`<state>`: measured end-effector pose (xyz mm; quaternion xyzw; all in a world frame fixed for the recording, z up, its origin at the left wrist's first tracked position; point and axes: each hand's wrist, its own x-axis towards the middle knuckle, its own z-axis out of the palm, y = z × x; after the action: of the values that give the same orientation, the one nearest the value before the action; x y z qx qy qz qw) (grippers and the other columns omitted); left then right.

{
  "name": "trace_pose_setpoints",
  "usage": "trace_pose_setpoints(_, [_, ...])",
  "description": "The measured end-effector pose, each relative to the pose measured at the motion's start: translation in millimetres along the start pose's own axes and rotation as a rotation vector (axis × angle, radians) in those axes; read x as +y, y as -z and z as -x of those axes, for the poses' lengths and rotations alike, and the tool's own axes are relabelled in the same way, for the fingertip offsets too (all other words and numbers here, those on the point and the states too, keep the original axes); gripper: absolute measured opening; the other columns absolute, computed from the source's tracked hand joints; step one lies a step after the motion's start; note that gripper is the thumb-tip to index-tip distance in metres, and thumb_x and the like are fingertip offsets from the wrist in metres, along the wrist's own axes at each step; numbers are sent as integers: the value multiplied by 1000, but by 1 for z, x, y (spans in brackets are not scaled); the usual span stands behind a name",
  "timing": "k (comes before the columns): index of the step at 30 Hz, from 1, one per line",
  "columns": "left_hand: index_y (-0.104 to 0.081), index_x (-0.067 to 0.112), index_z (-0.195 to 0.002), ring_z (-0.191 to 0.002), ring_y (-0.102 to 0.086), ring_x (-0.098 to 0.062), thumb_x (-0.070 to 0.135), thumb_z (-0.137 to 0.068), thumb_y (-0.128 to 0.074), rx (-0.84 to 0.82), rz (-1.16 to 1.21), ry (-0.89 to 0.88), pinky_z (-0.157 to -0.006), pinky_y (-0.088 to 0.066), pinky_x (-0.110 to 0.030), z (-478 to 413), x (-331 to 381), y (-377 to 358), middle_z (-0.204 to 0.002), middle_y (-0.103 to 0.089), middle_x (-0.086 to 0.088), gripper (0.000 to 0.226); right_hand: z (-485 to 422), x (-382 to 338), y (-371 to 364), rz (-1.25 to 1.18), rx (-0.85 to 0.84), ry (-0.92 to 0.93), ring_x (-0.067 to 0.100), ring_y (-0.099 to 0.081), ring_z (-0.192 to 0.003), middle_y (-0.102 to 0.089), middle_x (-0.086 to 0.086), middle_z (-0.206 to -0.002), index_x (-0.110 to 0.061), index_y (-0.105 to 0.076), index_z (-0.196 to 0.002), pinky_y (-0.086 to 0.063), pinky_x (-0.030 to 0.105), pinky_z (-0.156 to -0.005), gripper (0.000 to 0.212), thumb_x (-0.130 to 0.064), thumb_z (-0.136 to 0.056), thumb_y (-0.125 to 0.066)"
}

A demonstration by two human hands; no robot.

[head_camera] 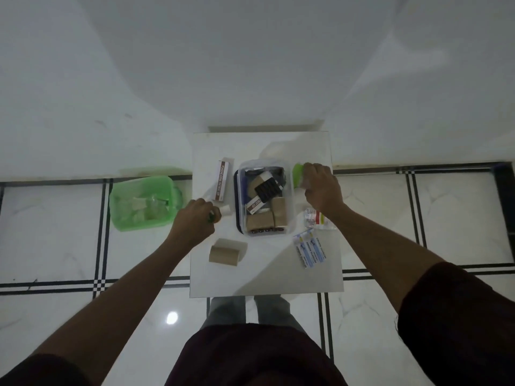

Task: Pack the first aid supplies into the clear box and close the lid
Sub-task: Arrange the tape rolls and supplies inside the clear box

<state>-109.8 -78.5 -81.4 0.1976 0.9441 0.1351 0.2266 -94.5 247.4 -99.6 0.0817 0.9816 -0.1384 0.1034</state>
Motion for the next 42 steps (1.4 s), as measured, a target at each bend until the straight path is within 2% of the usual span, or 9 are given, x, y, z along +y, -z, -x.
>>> trace_pose_setpoints(8, [-65, 3, -107, -89, -58, -32, 7, -65, -79, 158, 49, -281, -78, -49, -39, -2, 36, 67, -102, -64, -16, 45, 14, -10, 61, -387, 365, 11, 32, -54, -97, -61, 16, -110, -2, -53, -116, -35, 28, -87, 58, -7, -64, -75])
trace_pose_setpoints(12, [-65, 4, -111, -92, -60, -32, 13, -65, -78, 118, -18, -428, -73, -57, -42, -20, 81, 50, -111, -63, -15, 48, 10, -40, 74, -466, 278, 171, 32, -55, -103, -60, 16, -115, -3, -56, -120, -36, 24, -88, 66, -26, -61, -75])
trace_pose_setpoints(17, [-69, 3, -92, -75, -67, -29, 16, -67, -79, 123, -94, -519, -58, -58, -36, -32, 106, 14, -89, -71, -12, 30, 4, -72, 63, -551, 152, 245, 31, -56, -99, -55, 19, -108, -3, -57, -117, -48, 35, -84, 65, -19, -58, -78])
trace_pose_setpoints(21, [-68, 7, -81, -61, -66, -26, 12, -63, -84, 123, -145, -479, -51, -55, -31, -41, 95, -7, -74, -71, -8, 25, 3, -71, 39, -449, 19, 252, 32, -53, -104, -58, 16, -115, -3, -55, -117, -49, 42, -88, 55, -8, -65, -74])
trace_pose_setpoints(27, [-70, 9, -75, -53, -62, -23, 10, -64, -80, 186, -238, -507, -47, -49, -28, -56, 92, -21, -69, -69, -4, 15, 0, -59, 11, -124, 172, 277, 28, -61, -94, -69, 6, -100, -12, -63, -104, -49, 38, -77, 36, -17, -69, -70])
trace_pose_setpoints(30, [-71, 11, -75, -58, -62, -22, 13, -62, -80, 245, -305, -509, -53, -45, -28, -59, 91, -29, -74, -69, -3, 16, -3, -57, 6, -71, 176, 270, 27, -59, -95, -68, 4, -105, -14, -62, -103, -49, 37, -70, 30, -19, -74, -67])
trace_pose_setpoints(34, [-68, 10, -78, -82, -58, -26, 10, -75, -68, 393, -379, -547, -64, -45, -35, -53, 94, -34, -107, -66, -11, 3, -3, -58, 6, 3, 186, 272, 26, -59, -98, -67, 4, -110, -15, -62, -106, -49, 38, -71, 28, -22, -78, -63])
trace_pose_setpoints(37, [-66, 11, -75, -88, -48, -25, 8, -76, -65, 445, -373, -550, -61, -44, -35, -54, 100, -33, -103, -63, -11, 3, -1, -62, 5, 93, 202, 281, 28, -59, -93, -68, 6, -105, -14, -63, -102, -49, 38, -69, 24, -21, -80, -64])
trace_pose_setpoints(42, [-71, 14, -79, -83, -58, -24, 27, -80, -61, 329, -263, -458, -65, -42, -38, -48, 99, -25, -101, -66, -6, 17, 4, -69, 5, 174, 216, 227, 27, -57, -90, -65, 6, -106, -18, -62, -106, -45, 37, -66, 30, -28, -78, -66])
